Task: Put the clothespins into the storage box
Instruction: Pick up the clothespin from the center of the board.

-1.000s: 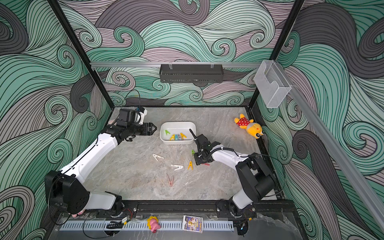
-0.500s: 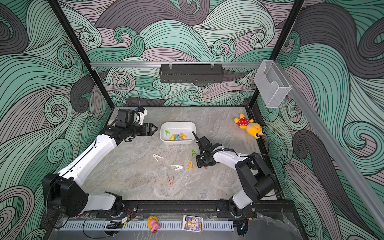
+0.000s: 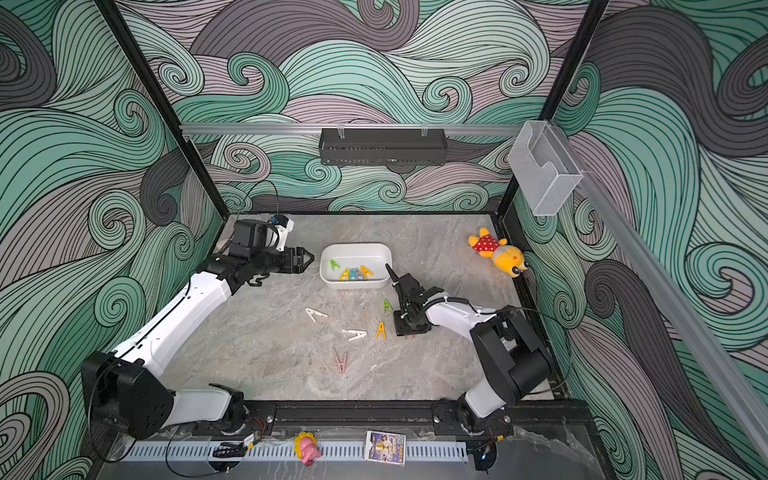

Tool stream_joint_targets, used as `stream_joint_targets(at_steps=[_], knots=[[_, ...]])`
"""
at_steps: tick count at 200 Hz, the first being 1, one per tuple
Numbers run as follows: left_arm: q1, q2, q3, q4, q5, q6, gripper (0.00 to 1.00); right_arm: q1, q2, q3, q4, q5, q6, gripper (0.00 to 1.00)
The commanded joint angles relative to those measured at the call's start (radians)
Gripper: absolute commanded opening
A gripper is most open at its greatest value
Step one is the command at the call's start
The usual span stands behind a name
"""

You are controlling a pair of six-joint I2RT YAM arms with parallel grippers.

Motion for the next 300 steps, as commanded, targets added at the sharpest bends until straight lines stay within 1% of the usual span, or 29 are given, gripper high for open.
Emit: stream_joint_targets(at_steps=[1,13,47,107,114,127,169,236,266,300], knots=[[0.008,-0.028,-0.003,0.005,-0.019,0.011,0.75,0.01,0.057,0.009,-0.044,0.006,0.003,0.41],[0.008,-0.029,0.0,0.001,-0.018,0.01,0.75,0.015,0.074,0.024,-0.062,0.016,-0.005,0.37],[0.009,-0.027,0.023,-0.024,-0.026,0.024,0.75,0.036,0.103,0.053,-0.108,0.048,0.001,0.32],[0.011,-0.028,0.025,-0.024,-0.027,0.028,0.75,0.069,0.109,0.102,-0.219,0.117,0.015,0.34],[0.01,-0.029,0.023,-0.024,-0.029,0.028,0.75,0.073,0.108,0.106,-0.229,0.127,0.02,0.36],[0.011,-0.033,0.018,-0.023,-0.032,0.028,0.75,0.083,0.103,0.107,-0.239,0.138,0.024,0.39],[0.011,-0.044,0.006,-0.023,-0.044,0.028,0.75,0.104,0.103,0.1,-0.239,0.169,0.032,0.39],[0.013,-0.06,-0.002,-0.036,-0.058,0.033,0.75,0.106,0.136,0.106,-0.193,0.178,0.019,0.24],[0.013,-0.063,-0.007,-0.036,-0.057,0.029,0.75,0.106,0.095,0.105,-0.21,0.191,0.016,0.22],[0.013,-0.064,-0.008,-0.035,-0.056,0.028,0.75,0.106,0.025,0.148,-0.278,0.211,-0.004,0.19]])
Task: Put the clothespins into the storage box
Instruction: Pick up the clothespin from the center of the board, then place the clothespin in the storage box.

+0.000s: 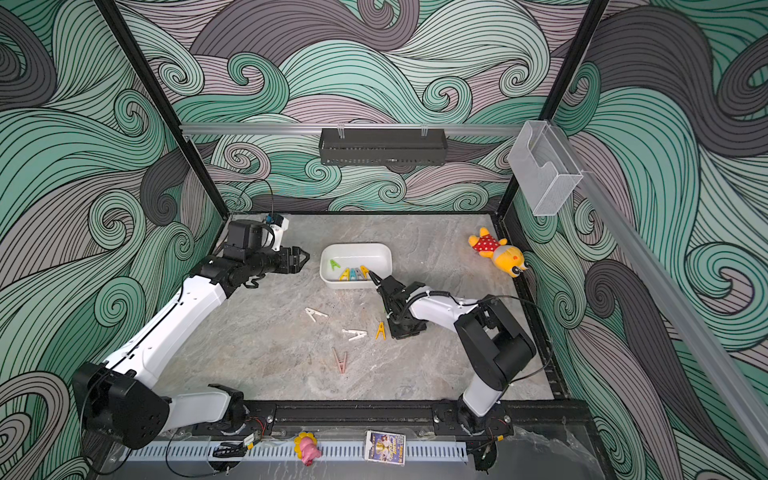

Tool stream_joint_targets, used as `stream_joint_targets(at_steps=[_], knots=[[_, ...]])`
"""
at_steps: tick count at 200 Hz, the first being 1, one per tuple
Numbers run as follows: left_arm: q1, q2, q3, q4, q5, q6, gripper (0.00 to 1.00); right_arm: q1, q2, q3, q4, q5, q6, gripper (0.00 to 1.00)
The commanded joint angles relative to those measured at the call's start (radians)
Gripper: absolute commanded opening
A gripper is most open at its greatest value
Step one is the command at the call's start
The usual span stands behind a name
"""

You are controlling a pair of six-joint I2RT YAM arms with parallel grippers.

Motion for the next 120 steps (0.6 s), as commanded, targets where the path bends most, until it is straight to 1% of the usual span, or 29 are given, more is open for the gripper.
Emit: stream_joint_targets(at_steps=[1,36,67,91,120], knots=[[0.007,-0.018,-0.007,-0.017,-0.008,0.01,0.75,0.003,-0.064,0.03,-0.074,0.045,-0.014,0.19],[0.007,-0.023,-0.018,-0.013,-0.017,0.005,0.75,0.002,-0.109,0.134,-0.155,0.062,-0.048,0.2],[0.007,-0.033,-0.025,-0.019,-0.029,0.008,0.75,-0.003,-0.079,0.299,-0.188,0.042,-0.095,0.2],[0.01,-0.047,-0.022,-0.035,-0.062,0.016,0.75,-0.008,0.016,0.488,-0.199,0.051,-0.146,0.2],[0.01,-0.068,-0.033,-0.042,-0.075,0.015,0.76,-0.027,0.214,0.762,-0.202,0.026,-0.212,0.2]])
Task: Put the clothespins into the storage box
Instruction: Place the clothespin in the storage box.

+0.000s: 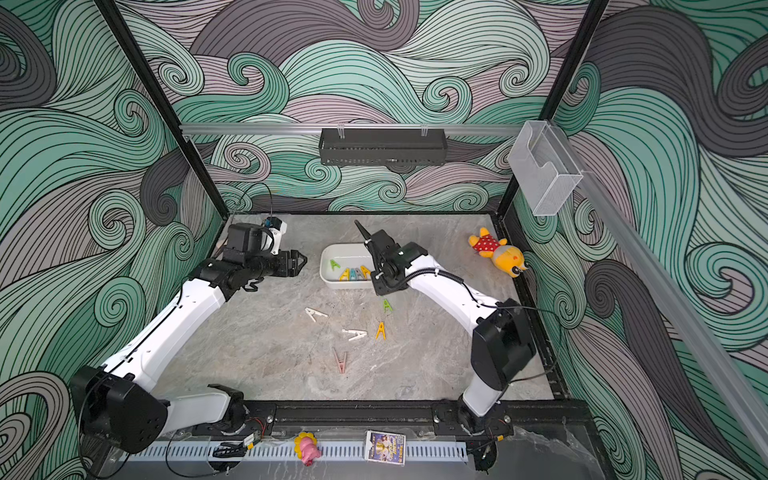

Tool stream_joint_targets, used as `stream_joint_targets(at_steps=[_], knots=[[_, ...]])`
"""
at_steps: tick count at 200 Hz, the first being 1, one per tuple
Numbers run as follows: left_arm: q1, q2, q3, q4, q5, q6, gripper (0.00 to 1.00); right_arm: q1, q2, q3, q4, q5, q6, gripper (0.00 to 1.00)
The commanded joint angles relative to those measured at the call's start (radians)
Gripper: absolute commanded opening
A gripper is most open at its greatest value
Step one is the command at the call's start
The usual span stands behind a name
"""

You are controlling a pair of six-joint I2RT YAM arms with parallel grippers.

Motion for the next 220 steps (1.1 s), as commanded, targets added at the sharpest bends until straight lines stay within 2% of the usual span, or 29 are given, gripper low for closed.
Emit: stream_joint_targets(at_steps=[1,38,63,90,99,108,147,220], knots=[[0.009,-0.037,-0.004,-0.025,-0.029,0.015,0.76,-0.018,0.147,0.174,-0.027,-0.01,-0.075,0.2],[0.01,-0.075,-0.033,-0.041,-0.051,-0.004,0.76,-0.04,0.421,0.522,-0.074,-0.066,-0.111,0.2],[0.011,-0.116,-0.053,-0.051,-0.066,-0.017,0.76,-0.041,0.546,0.656,-0.113,-0.096,-0.133,0.2],[0.01,-0.15,-0.077,-0.053,-0.109,-0.026,0.76,-0.044,0.613,0.688,-0.112,-0.111,-0.139,0.2],[0.012,-0.149,-0.08,-0.063,-0.131,-0.036,0.86,-0.047,0.63,0.692,-0.111,-0.112,-0.136,0.2],[0.013,-0.14,-0.078,-0.079,-0.15,-0.045,0.89,-0.049,0.647,0.7,-0.111,-0.112,-0.135,0.2],[0.019,-0.09,-0.053,-0.142,-0.162,-0.069,0.89,-0.064,0.712,0.73,-0.106,-0.138,-0.12,0.2],[0.022,-0.103,-0.035,-0.159,-0.17,-0.073,0.89,-0.072,0.774,0.765,-0.103,-0.162,-0.102,0.23]])
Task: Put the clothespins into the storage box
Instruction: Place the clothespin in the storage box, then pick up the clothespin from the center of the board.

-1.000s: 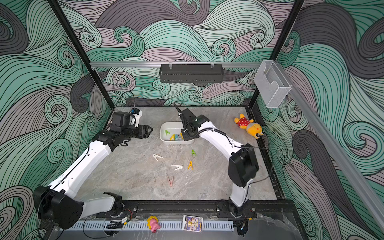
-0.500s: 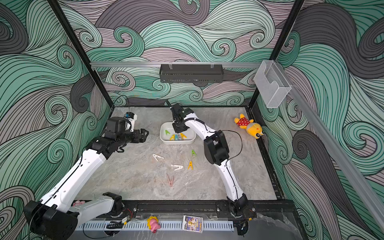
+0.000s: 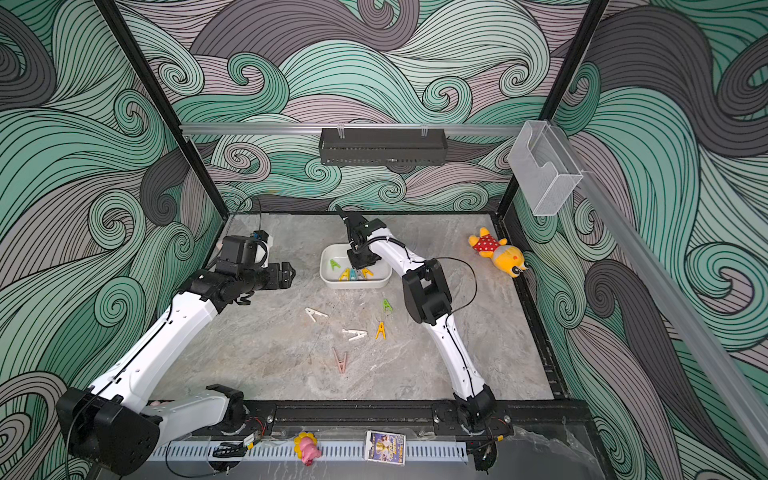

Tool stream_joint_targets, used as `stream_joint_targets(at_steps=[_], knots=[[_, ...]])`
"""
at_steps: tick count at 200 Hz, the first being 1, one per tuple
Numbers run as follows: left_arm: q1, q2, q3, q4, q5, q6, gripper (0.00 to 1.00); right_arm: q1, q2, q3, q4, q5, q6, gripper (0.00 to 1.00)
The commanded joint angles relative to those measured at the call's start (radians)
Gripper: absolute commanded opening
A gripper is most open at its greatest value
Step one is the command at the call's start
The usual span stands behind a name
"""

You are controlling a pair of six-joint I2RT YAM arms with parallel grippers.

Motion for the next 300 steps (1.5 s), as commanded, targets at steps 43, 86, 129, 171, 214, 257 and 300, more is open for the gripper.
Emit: stream_joint_targets(at_steps=[43,86,129,171,214,257,300], knots=[[0.012,-0.021,0.062,-0.056,-0.011,0.001,0.89,0.0,0.019,0.028,-0.02,-0.017,0.005,0.37],[0.012,0.015,0.086,-0.109,0.005,-0.028,0.95,-0.003,-0.05,0.029,-0.021,-0.008,-0.012,0.4],[0.013,0.033,0.127,-0.176,-0.017,-0.074,0.99,0.002,-0.144,0.013,-0.021,-0.028,-0.033,0.48],[0.021,0.047,0.118,-0.196,0.006,-0.113,0.99,0.013,-0.26,-0.018,-0.023,-0.005,-0.054,0.52],[0.023,0.051,0.074,-0.174,0.024,-0.199,0.98,0.049,-0.473,-0.263,0.119,0.012,-0.045,0.54],[0.024,0.065,0.011,-0.132,0.082,-0.27,0.96,0.095,-0.75,-0.655,0.338,0.076,-0.037,0.55],[0.025,0.129,-0.023,-0.172,0.125,-0.361,0.95,0.1,-1.044,-1.042,0.524,0.083,-0.015,0.56]])
